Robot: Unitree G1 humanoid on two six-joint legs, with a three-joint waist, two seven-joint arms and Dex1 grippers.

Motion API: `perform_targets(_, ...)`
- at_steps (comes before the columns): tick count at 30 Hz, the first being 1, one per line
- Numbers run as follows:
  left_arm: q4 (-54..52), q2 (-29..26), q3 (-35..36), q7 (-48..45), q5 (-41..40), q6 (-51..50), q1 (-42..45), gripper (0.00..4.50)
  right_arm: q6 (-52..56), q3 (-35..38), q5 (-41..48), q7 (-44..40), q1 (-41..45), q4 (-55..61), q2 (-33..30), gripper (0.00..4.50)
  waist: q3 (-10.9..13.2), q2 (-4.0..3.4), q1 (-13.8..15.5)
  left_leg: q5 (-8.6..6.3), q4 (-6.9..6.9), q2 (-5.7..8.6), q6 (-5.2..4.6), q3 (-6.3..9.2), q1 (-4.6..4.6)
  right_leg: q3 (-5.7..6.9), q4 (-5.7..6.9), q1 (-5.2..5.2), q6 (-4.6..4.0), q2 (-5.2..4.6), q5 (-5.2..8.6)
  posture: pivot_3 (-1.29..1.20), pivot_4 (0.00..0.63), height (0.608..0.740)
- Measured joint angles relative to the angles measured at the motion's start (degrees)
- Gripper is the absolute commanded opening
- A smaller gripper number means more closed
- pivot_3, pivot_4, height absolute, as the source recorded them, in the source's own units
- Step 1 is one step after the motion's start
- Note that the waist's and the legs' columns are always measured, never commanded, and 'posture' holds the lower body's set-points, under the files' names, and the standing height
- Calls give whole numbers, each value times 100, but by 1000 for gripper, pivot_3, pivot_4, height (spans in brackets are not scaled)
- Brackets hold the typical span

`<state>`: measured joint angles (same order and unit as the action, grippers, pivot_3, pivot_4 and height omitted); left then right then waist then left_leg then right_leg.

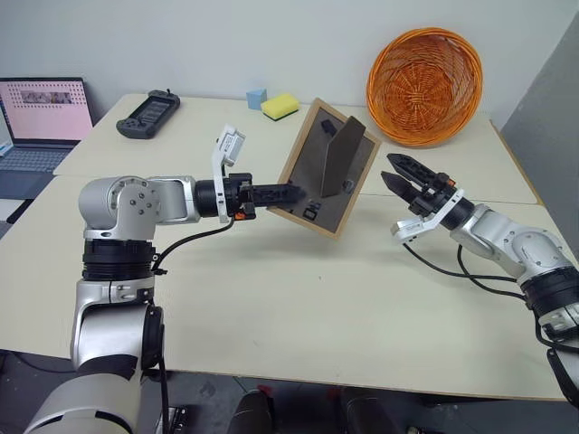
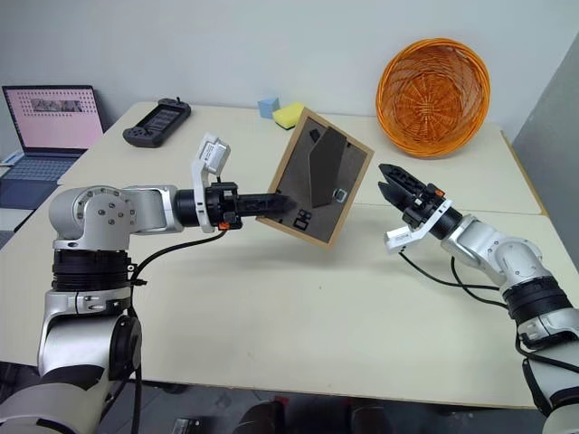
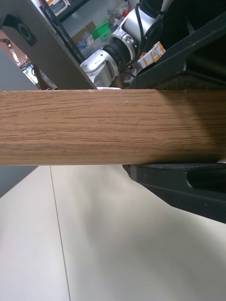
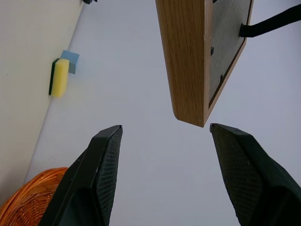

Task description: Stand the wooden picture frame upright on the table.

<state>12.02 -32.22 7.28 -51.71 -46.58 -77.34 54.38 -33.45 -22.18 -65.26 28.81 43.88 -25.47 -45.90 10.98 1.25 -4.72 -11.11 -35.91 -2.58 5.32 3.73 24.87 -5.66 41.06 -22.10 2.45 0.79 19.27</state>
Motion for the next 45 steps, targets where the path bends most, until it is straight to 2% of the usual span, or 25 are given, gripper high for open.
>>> perform_targets(15, -31, 78, 44, 128, -72, -236, 65, 1291, 255, -118, -88, 69, 14, 140, 329, 3133, 0, 0, -2, 0, -1, 0, 1, 1, 0, 1, 3, 0, 0, 0, 0, 0, 150, 740)
perform_targets(24, -5, 77, 44, 124, -71, -218, 87, 1291, 266, -109, 66, -7, 11, 413, 260, 3133, 0, 0, -3, 0, -1, 0, 1, 1, -1, 2, 3, 0, 0, -1, 0, 0, 150, 740)
perform_targets(34, 13, 108, 43, 121, -66, -201, 137, 1291, 426, -278, 27, -7, 77, 393, 777, 3133, 0, 0, -5, 1, -2, 1, 1, 3, -1, 3, 5, 1, 0, -2, 0, 0, 150, 740)
perform_targets(43, 12, 96, 43, 124, -60, -207, 136, 1291, 433, -337, 1, 28, 314, 175, 812, 3133, 0, 0, -8, 1, -2, 1, 1, 3, -1, 5, 5, 1, -1, -2, 0, 0, 150, 740)
perform_targets(45, 12, 96, 43, 124, -61, -208, 136, 1291, 413, -337, 6, 31, 386, 103, 809, 2784, 0, 0, -8, 1, -2, 0, 1, 3, -1, 5, 5, 1, -1, -2, 0, 0, 150, 740)
